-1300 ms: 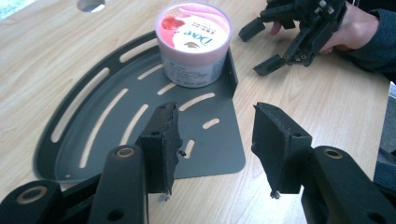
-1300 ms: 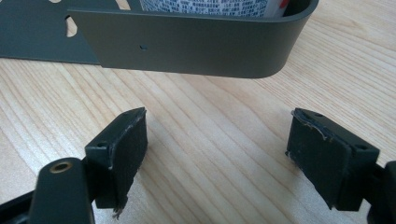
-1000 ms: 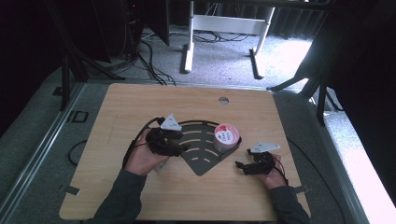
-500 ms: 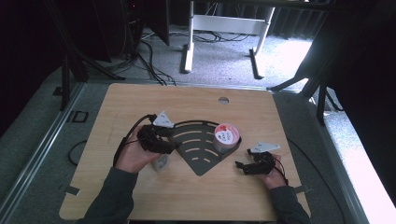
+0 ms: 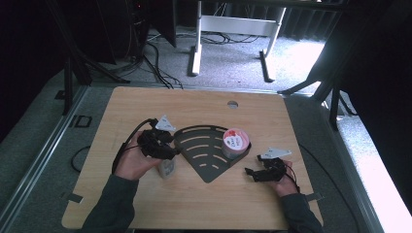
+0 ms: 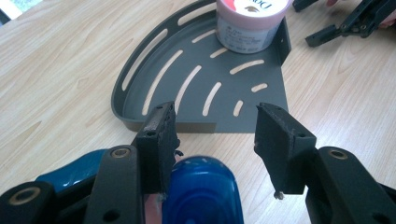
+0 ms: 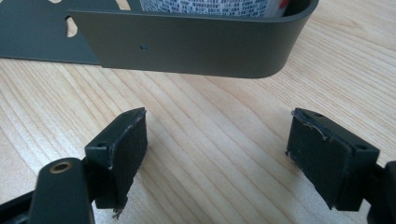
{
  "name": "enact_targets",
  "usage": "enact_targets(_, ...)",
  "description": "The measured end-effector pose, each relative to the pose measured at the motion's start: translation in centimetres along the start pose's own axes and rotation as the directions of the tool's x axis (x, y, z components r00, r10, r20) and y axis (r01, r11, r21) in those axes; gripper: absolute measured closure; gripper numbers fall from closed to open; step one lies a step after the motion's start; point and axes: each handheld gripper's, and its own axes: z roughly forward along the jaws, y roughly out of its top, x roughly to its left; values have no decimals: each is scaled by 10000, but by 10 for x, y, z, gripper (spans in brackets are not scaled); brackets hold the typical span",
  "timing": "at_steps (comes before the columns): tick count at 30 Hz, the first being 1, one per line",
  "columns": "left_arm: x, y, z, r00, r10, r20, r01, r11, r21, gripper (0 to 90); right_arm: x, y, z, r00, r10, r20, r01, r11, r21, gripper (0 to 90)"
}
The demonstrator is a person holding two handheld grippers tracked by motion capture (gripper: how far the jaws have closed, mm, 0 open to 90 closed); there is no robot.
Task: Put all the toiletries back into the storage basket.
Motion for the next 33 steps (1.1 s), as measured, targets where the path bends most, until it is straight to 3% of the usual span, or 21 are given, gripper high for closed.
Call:
enact_targets(14, 2, -5, 0, 9997, 65, -227, -53, 9988, 497, 509, 0, 0, 0, 10000, 2, -1, -2, 10000, 1, 198)
enact_targets(33, 5, -12, 2, 10000, 55, -68, -46, 9926, 1213, 544, 0, 0, 0, 10000, 31, -11, -31, 10000, -17, 197)
